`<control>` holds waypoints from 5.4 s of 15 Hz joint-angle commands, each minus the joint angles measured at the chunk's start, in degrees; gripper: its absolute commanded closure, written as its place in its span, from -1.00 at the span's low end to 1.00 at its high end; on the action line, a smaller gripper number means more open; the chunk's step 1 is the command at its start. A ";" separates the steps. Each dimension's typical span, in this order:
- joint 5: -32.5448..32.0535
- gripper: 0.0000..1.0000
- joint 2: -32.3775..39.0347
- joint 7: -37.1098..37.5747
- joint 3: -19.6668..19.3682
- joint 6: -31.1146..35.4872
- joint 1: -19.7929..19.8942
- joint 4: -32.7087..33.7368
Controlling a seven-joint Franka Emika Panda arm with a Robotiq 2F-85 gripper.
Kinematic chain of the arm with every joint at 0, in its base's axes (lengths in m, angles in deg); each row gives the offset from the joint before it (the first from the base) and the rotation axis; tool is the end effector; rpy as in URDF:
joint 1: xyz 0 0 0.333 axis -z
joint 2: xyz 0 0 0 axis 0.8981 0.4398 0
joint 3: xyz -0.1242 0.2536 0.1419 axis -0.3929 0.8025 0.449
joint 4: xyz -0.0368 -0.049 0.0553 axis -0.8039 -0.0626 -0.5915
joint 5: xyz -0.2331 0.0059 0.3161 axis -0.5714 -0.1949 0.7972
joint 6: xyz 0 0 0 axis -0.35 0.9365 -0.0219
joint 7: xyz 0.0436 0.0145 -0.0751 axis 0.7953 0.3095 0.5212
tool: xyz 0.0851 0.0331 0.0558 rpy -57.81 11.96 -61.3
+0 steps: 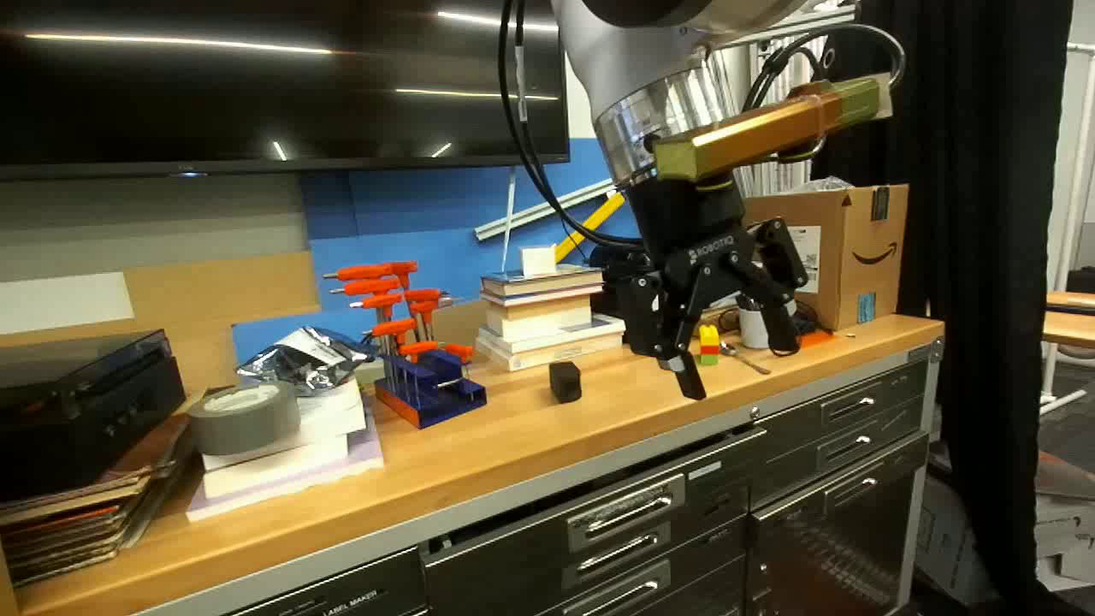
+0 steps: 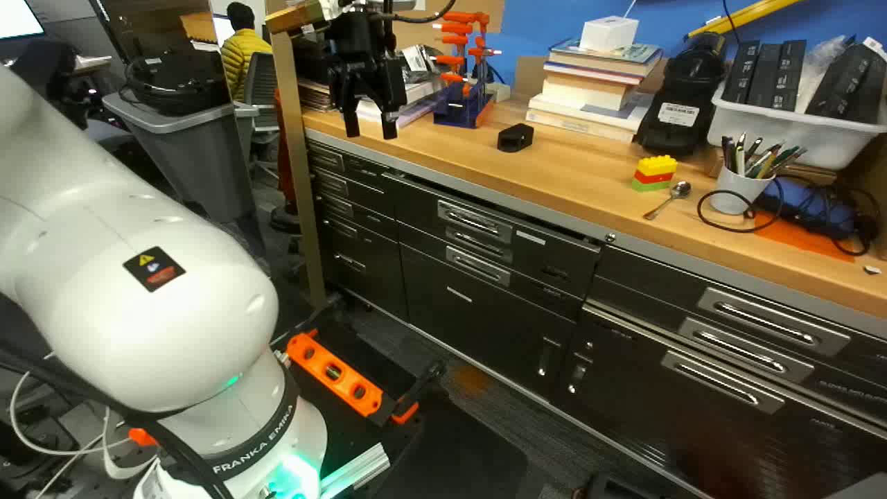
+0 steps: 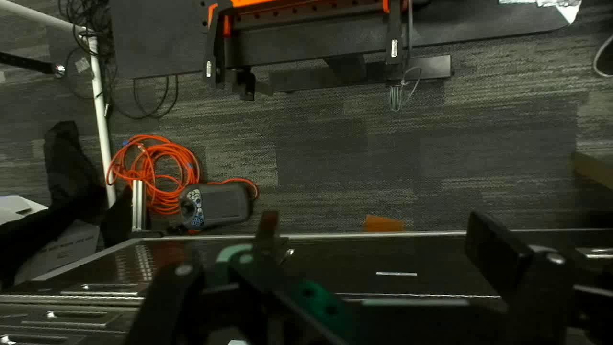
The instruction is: Open the middle topmost drawer and take out two black objects
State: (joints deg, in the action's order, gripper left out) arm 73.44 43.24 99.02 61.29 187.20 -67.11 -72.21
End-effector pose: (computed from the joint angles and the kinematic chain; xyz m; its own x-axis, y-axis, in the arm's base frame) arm 0.3782 0.1591 0.4248 0.9833 -0.0650 -0.1701 -0.0197 -0.9667 0.2551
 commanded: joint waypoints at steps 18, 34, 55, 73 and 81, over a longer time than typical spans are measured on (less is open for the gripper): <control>4.17 -1.00 10.78 4.97 -11.34 32.96 2.57 -10.33; 38.47 -1.00 39.22 10.16 -12.95 70.00 4.78 2.53; 42.33 -1.00 48.26 20.98 -10.78 88.24 2.26 1.25; 43.21 -0.63 55.34 27.23 -8.15 96.59 3.91 1.94; 55.92 -1.00 52.24 22.89 -33.30 87.46 -21.62 -4.68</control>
State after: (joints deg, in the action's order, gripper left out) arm 123.24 97.52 124.15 39.22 279.21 -77.44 -72.51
